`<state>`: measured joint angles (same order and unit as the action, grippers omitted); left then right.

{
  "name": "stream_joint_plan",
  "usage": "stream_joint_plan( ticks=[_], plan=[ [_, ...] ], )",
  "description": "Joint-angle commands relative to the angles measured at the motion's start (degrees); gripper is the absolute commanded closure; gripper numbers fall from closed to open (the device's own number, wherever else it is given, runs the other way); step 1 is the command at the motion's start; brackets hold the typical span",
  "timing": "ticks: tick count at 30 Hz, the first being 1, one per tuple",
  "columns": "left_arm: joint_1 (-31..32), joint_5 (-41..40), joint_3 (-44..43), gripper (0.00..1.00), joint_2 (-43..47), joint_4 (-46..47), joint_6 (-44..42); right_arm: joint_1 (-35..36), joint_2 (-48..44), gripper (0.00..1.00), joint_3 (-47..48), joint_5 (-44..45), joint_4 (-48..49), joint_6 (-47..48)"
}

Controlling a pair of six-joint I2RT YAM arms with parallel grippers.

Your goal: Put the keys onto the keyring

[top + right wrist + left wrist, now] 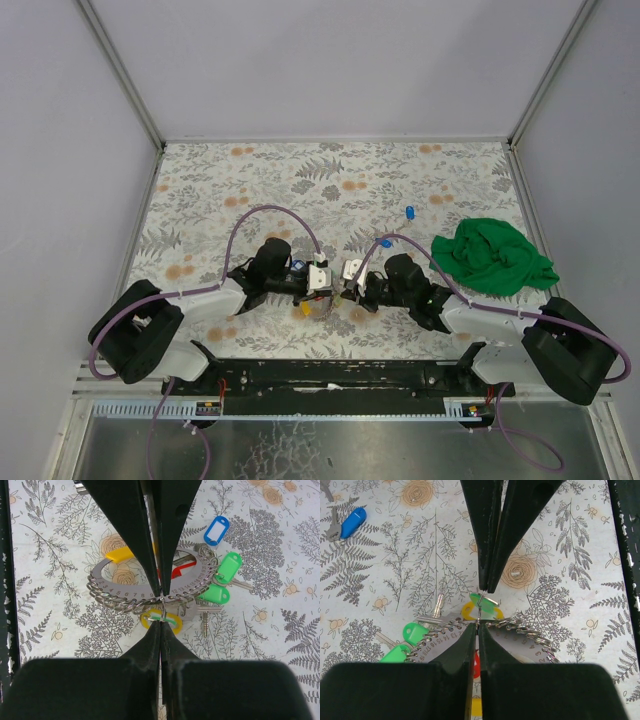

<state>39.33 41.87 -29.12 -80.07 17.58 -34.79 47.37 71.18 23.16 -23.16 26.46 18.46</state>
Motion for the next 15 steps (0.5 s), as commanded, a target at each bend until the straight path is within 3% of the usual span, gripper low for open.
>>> stream_joint_plan(
  ticks=[1,15],
  plan=[
    [0.2,-0.6,-1.5,1.00,0.5,2.1,-0.8,0.6,-1.5,1.00,1.6,-0.2,0.7,-0.3],
    [0.2,0.2,-1.5,1.00,0.2,2.0,-0.8,0.5,-1.6,1.00,1.6,0.4,1.1,-0.4]
  ],
)
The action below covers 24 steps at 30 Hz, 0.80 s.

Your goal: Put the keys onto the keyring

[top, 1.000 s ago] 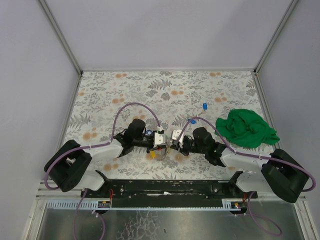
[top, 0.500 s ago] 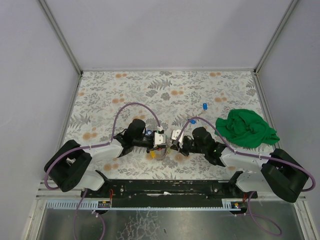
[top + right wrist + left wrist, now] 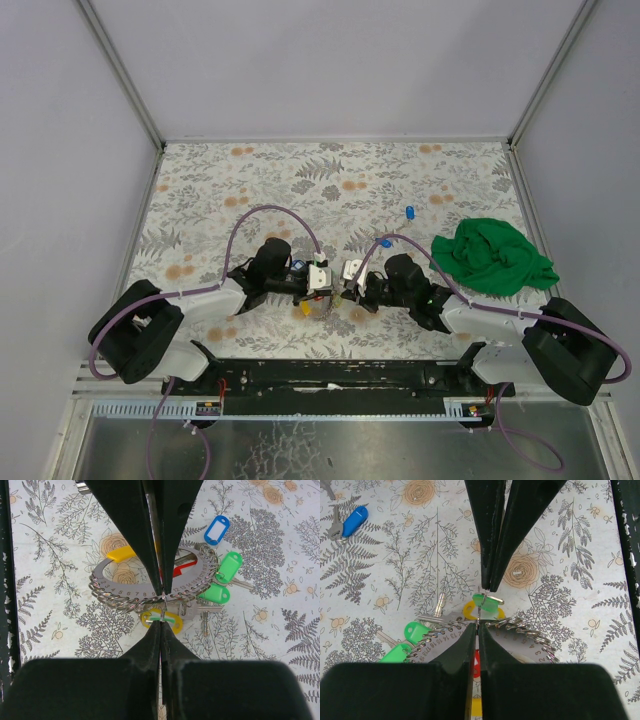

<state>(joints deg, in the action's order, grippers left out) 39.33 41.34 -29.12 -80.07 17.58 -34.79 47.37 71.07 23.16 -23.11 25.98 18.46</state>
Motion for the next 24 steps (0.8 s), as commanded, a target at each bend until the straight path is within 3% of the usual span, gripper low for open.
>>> stream_joint_plan(
  ticks=[1,24],
  plan=[
    [0.2,1.0,-1.6,1.00,0.3,2.0,-0.8,0.6,-1.4,1.00,1.6,0.4,1.6,-0.5],
    [0.2,2.5,-1.7,1.00,0.2,1.8,-1.1,0.5,-0.4,1.00,2.3,0.9,1.5,-1.0]
  ],
)
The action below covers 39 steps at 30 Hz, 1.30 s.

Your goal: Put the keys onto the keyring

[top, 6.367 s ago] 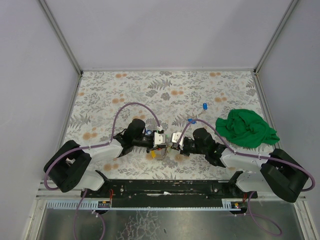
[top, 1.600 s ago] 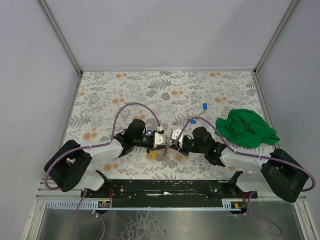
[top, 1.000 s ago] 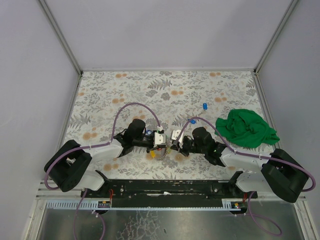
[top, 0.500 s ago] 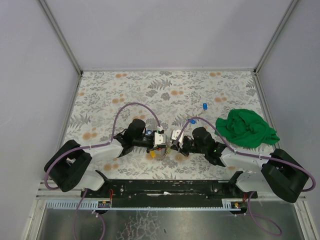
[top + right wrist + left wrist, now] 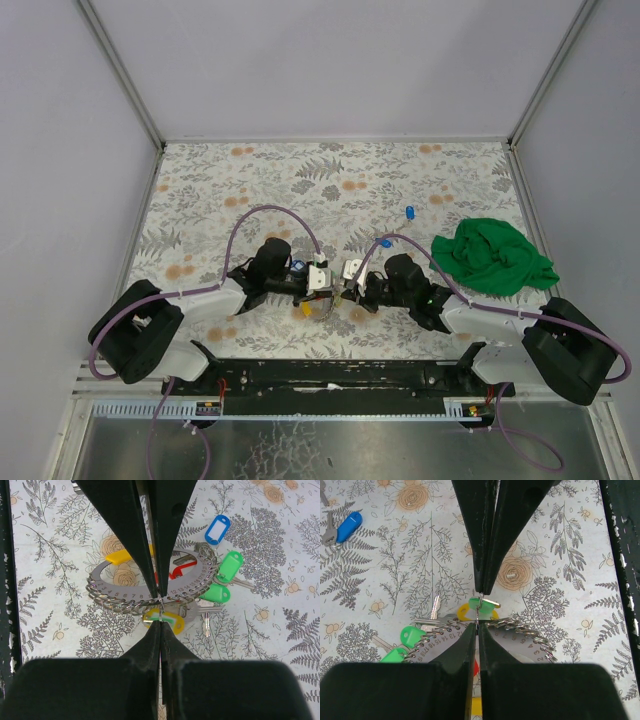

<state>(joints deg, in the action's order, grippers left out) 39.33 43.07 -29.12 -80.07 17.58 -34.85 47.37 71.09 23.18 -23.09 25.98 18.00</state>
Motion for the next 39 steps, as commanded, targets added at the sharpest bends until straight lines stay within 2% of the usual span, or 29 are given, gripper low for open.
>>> stream_joint_plan(
  ticks=[1,7,15,23,27,31,39],
  plan=[
    [0.2,0.1,-1.6,1.00,0.2,2.2,-0.9,0.5,-0.5,1.00,2.3,1.1,1.2,-0.8],
    [0.2,-4.6,-1.6,1.00,-0.3,3.6,1.1,0.5,-1.7,1.00,3.0,5.3,-4.1,-7.5],
    [0.2,-11.7,-0.5,1.00,0.3,7.8,4.8,0.5,-0.8,1.00,8.6,17.6,-19.8,-25.8],
    [0.1,-14.7,0.6,1.00,1.6,10.0,6.4,-0.1,7.9,1.00,16.8,29.2,-26.8,-29.4],
    [0.1,-15.5,0.8,1.00,2.0,10.3,6.7,-1.0,11.5,1.00,19.2,29.7,-25.6,-29.0],
    [0.1,-17.3,1.3,1.00,2.7,11.1,6.9,-1.0,9.3,1.00,19.2,29.2,-26.8,-29.1],
    [0.1,-19.0,2.0,1.00,3.1,13.0,7.5,-1.0,0.9,1.00,18.6,25.1,-42.9,-32.9]
  ],
)
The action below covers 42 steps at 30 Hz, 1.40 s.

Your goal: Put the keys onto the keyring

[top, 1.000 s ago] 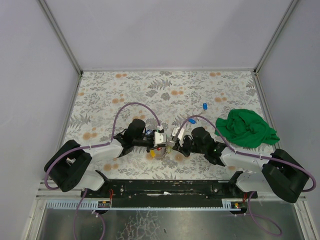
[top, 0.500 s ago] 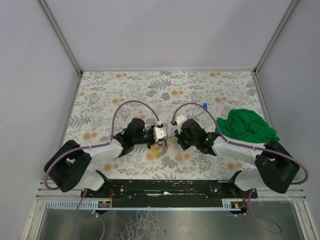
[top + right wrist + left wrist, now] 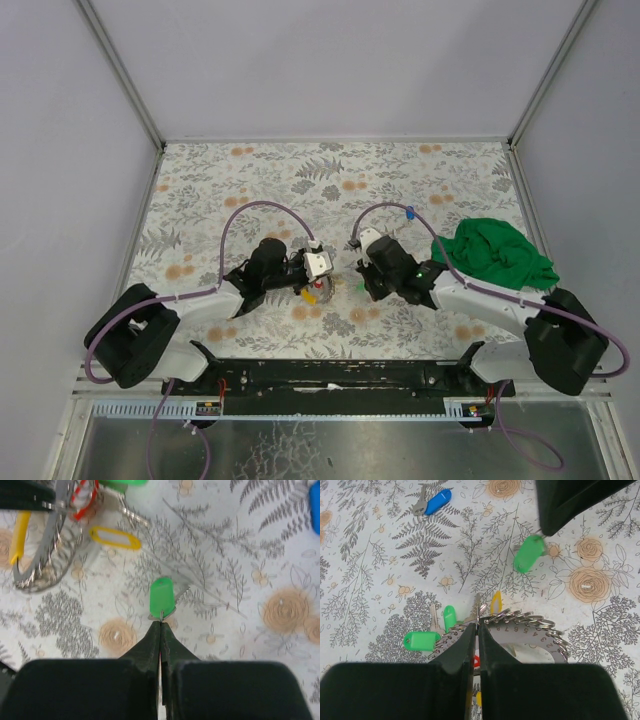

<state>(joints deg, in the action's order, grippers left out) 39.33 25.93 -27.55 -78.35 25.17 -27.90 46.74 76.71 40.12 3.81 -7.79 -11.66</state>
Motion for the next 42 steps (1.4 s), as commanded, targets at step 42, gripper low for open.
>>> stream_joint_plan(
  ticks=[42],
  plan=[
    [0.1,-1.7,0.8,1.00,1.9,5.6,0.6,-0.4,10.7,0.92,-0.7,4.3,16.0,3.6]
  ],
)
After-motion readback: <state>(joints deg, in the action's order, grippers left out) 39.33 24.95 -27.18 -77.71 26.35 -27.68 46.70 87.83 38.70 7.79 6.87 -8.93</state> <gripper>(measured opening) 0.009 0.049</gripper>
